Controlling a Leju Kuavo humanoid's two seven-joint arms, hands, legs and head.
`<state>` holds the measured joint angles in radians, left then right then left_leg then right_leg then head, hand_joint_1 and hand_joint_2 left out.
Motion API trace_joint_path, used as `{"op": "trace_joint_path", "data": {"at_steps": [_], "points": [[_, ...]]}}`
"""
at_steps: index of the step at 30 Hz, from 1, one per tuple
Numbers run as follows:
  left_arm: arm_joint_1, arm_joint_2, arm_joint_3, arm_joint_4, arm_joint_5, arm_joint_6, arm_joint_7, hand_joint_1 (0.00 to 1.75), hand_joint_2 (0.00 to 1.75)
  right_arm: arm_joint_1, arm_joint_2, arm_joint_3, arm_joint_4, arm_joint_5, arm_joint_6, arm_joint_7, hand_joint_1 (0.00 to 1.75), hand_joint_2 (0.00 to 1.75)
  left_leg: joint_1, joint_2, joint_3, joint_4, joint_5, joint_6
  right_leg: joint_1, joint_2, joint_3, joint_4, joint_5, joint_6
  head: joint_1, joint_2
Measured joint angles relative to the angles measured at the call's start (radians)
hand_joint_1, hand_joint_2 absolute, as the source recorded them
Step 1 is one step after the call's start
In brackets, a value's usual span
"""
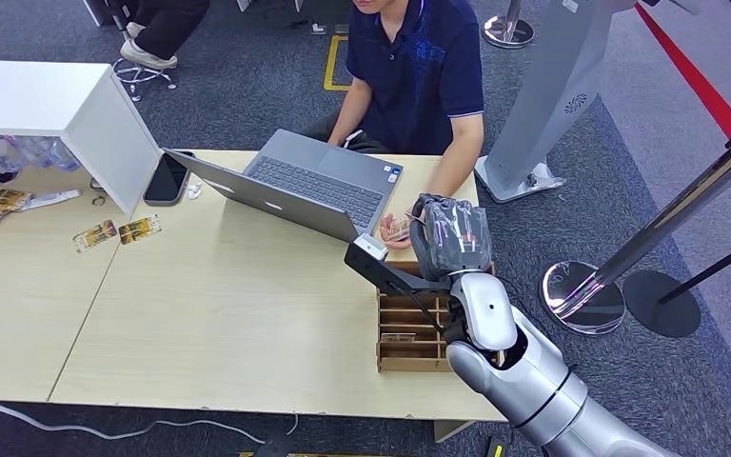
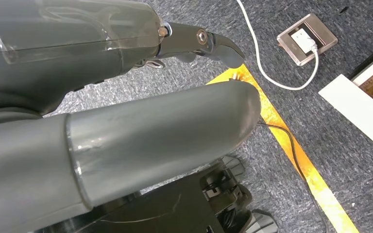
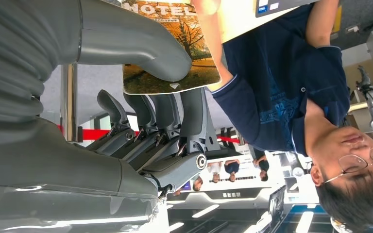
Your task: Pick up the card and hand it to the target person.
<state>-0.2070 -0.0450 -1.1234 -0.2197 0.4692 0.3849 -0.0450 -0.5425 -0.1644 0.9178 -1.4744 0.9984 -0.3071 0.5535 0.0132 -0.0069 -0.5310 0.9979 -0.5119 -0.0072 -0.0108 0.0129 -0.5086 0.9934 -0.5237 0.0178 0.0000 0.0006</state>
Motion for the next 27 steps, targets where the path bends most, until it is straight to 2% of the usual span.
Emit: {"op": "trace_joint_path", "data": {"at_steps": [27], "points": [[0.0,0.0,0.0,0.0,0.0,0.0,0.0,0.0,0.0,0.0,0.0,0.0,0.005,-0.014,-0.009,0.002,1.43,1.75,0.0,0.0,0.0,0.0,0.0,0.0,0.0,0.0,0.0,0.0,0.0,0.0,0.0,0.0]]}}
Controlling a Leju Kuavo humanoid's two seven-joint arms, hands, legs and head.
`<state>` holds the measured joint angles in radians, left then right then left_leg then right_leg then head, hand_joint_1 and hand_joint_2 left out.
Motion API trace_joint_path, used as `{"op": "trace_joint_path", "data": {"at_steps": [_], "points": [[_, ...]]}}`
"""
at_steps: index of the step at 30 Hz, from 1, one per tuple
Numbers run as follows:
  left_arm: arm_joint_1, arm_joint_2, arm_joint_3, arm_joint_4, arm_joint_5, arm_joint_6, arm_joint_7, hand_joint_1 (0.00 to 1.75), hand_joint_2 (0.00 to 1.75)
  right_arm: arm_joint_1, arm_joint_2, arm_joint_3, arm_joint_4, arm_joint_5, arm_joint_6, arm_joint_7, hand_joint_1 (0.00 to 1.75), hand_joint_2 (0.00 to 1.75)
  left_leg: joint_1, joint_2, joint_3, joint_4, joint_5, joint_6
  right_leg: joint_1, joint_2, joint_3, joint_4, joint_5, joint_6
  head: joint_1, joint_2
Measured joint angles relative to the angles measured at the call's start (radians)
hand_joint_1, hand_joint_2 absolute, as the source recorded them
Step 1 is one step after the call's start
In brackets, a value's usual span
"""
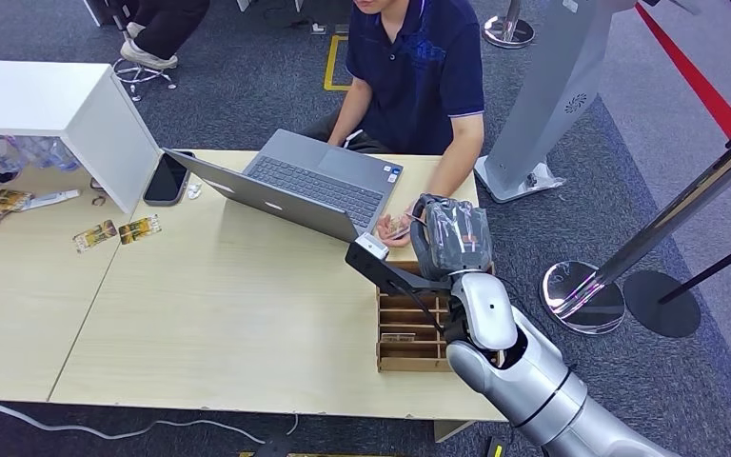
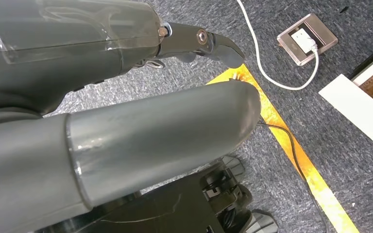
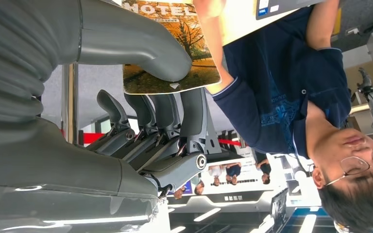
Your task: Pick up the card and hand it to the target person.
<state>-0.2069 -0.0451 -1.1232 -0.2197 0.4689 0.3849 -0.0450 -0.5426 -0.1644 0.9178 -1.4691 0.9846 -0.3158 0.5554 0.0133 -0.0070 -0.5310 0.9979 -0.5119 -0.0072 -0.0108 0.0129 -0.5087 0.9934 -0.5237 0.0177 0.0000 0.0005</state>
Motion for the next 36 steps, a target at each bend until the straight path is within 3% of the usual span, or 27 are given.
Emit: {"op": "trace_joint_path", "data": {"at_steps": [36], "points": [[0.0,-0.004,0.0,0.0,-0.007,0.003,0.0,0.0,0.0,-0.002,0.0,0.0,0.009,-0.002,-0.016,-0.008,1.38,1.75,0.0,0.0,0.0,0.0,0.0,0.0,0.0,0.0,0.0,0.0,0.0,0.0,0.0,0.0]]}}
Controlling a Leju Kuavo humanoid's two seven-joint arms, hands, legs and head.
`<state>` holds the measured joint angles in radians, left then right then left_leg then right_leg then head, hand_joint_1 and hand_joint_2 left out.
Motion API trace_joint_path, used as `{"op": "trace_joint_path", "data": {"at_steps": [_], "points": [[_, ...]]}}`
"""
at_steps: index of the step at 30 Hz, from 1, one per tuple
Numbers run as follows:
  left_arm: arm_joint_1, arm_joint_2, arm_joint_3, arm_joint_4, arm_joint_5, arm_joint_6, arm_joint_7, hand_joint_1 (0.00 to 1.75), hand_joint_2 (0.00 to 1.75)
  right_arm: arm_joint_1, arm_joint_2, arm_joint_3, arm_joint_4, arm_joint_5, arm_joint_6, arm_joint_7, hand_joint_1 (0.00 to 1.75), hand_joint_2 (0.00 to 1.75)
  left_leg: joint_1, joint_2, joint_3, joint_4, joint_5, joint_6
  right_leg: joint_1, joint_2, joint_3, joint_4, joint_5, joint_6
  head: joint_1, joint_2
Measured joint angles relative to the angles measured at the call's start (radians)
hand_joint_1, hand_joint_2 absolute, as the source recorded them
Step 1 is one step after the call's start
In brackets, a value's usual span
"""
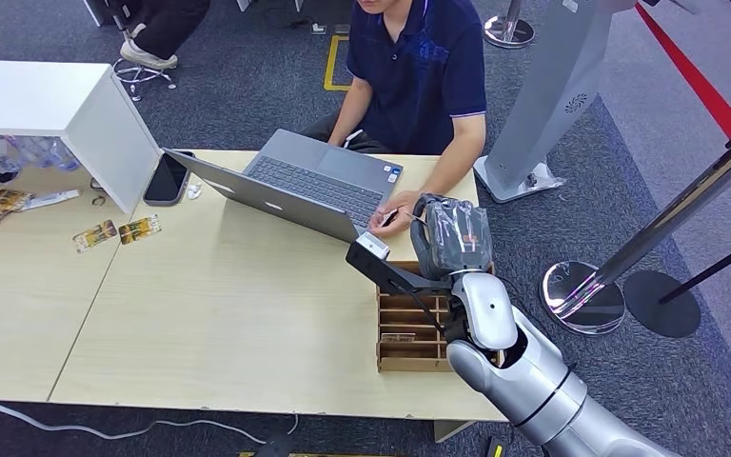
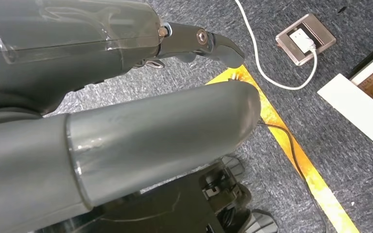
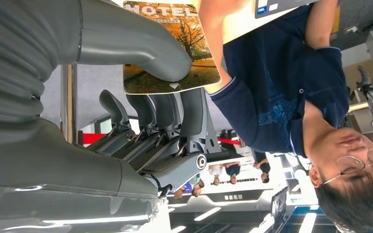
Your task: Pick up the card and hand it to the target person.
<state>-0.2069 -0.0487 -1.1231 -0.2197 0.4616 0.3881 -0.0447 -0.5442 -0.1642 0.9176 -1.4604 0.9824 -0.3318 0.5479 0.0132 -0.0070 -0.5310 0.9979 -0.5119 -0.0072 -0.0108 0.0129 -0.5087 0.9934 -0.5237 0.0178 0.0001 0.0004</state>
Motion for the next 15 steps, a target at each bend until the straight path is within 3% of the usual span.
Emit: {"op": "trace_joint_path", "data": {"at_steps": [15], "points": [[0.0,-0.005,0.0,0.0,0.0,0.003,0.002,0.0,0.0,-0.001,0.008,0.0,0.008,-0.004,-0.017,-0.006,1.38,1.75,0.0,0.0,0.0,0.0,0.0,0.0,0.0,0.0,0.0,0.0,0.0,0.0,0.0,0.0]]}}
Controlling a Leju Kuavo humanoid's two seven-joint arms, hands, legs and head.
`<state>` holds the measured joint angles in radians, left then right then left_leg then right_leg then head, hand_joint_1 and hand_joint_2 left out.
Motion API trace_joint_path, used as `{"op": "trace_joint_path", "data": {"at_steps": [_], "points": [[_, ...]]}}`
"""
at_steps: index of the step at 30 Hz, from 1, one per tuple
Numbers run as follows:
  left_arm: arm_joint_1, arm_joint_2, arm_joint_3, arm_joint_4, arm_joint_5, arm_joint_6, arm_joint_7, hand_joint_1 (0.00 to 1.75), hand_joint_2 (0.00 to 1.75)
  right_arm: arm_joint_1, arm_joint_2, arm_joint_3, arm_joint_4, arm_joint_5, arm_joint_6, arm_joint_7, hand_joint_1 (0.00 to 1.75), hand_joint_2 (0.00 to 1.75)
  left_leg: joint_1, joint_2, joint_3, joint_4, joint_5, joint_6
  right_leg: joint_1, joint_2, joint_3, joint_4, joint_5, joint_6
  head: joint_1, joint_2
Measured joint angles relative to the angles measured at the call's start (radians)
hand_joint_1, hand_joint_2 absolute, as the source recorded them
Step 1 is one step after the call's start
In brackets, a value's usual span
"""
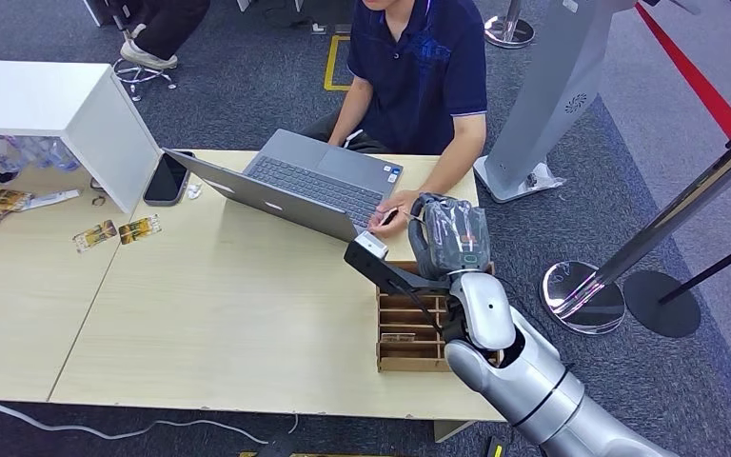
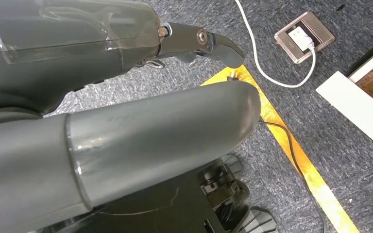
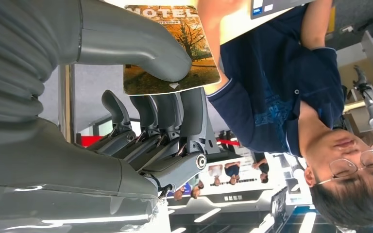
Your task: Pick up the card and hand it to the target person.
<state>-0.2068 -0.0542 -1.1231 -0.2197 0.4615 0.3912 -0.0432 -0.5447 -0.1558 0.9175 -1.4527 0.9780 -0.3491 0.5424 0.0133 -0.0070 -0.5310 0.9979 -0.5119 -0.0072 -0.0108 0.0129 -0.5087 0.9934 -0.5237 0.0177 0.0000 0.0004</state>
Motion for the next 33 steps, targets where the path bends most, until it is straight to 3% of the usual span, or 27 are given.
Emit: {"op": "trace_joint_path", "data": {"at_steps": [33], "points": [[0.0,0.0,0.0,0.0,-0.002,-0.001,0.001,0.0,0.0,-0.006,0.016,0.0,0.021,-0.008,-0.029,-0.016,1.36,1.75,0.0,0.0,0.0,0.0,0.0,0.0,0.0,0.0,0.0,0.0,0.0,0.0,0.0,0.0]]}}
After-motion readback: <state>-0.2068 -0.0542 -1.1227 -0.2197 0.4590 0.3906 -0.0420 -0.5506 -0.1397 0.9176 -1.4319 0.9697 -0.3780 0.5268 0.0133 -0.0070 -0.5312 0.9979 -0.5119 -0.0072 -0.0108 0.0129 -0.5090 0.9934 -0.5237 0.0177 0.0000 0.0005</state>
